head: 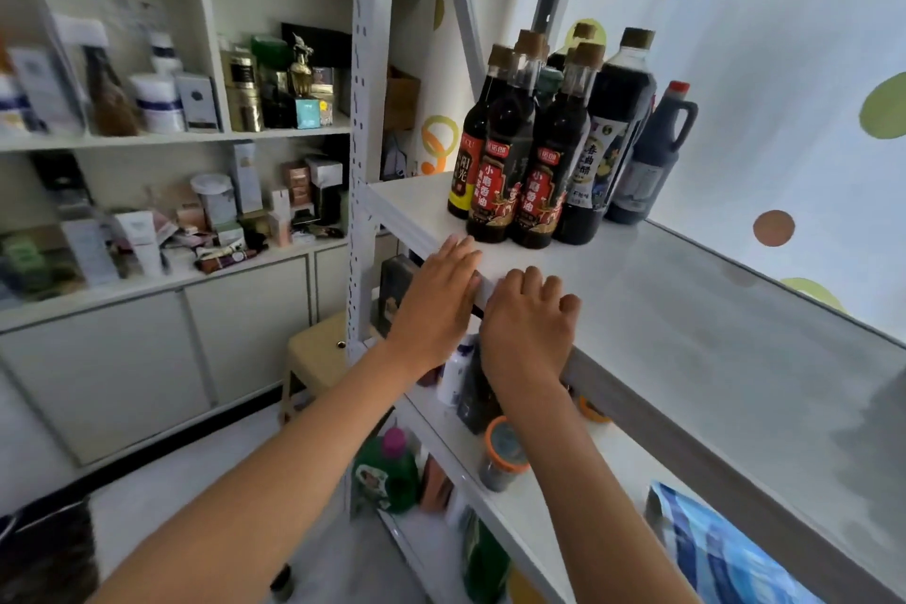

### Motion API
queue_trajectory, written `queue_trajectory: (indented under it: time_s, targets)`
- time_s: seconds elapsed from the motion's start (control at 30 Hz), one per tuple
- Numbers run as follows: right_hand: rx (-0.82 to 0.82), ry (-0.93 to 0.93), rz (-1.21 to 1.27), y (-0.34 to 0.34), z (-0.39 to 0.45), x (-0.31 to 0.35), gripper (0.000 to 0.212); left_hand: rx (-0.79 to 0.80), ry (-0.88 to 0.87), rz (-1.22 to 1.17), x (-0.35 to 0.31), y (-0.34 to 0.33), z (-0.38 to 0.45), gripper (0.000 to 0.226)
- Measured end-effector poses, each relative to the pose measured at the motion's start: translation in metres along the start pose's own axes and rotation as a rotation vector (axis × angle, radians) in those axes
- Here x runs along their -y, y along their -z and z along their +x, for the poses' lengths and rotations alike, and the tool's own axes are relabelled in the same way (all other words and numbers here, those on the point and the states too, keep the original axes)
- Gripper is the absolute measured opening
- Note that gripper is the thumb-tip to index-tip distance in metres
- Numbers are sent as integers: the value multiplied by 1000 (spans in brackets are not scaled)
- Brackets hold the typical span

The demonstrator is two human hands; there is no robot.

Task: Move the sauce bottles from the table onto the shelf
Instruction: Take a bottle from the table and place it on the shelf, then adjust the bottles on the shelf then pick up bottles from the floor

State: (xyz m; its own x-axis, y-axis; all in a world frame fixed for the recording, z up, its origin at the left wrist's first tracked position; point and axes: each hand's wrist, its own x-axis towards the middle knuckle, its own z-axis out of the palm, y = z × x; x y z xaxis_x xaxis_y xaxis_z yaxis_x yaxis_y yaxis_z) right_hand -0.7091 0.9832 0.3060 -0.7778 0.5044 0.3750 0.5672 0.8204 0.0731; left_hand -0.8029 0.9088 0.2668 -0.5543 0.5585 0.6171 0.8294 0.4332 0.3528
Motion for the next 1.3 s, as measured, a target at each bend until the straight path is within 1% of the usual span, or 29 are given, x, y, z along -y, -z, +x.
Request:
queue_trajectory:
  time_s: [0.07, 0.13, 0.27, 0.33, 0.37, 0.47, 0.57, 0.67, 0.77, 0.87, 0.97, 1.07, 1.23, 1.3]
  targets:
    - [1, -21, -7, -9, -10, 12, 53, 18, -6, 52, 3, 1, -12, 48]
    - [-48, 14, 79, -16, -17, 18, 59, 34, 3, 108, 7, 3, -25, 53]
    - [-160, 263, 255, -31, -30, 31, 60, 48, 89, 131, 18, 13, -58, 58]
    - [-99, 317, 418, -39, -32, 47, 60, 23, 151, 160, 31, 21, -77, 56]
    - [-67, 336, 460, -43, -32, 55, 62, 18, 184, 165, 37, 25, -85, 53]
    - [-34, 434, 531, -54, -39, 87, 60, 12, 309, 204, 55, 40, -120, 52]
    - [55, 528, 632, -65, -58, 122, 53, 20, 417, 262, 72, 62, -163, 54]
    - [202, 611, 709, -81, -88, 163, 53, 29, 546, 324, 88, 83, -215, 60]
    - [380, 674, 794, -96, -124, 200, 57, 10, 648, 398, 104, 98, -265, 58]
    - [466, 764, 792, -111, -161, 234, 58, 18, 744, 443, 118, 110, -310, 58]
    - [544, 840, 760, -128, -195, 265, 58, 20, 883, 433, 130, 118, -352, 58]
    - [610, 889, 710, -146, -223, 283, 58, 39, 972, 411, 139, 118, -387, 63]
    - [708, 934, 600, -181, -253, 302, 56, 61, 1100, 300, 159, 102, -428, 72]
    - [761, 932, 543, -196, -262, 310, 55, 45, 1188, 207, 168, 90, -437, 72]
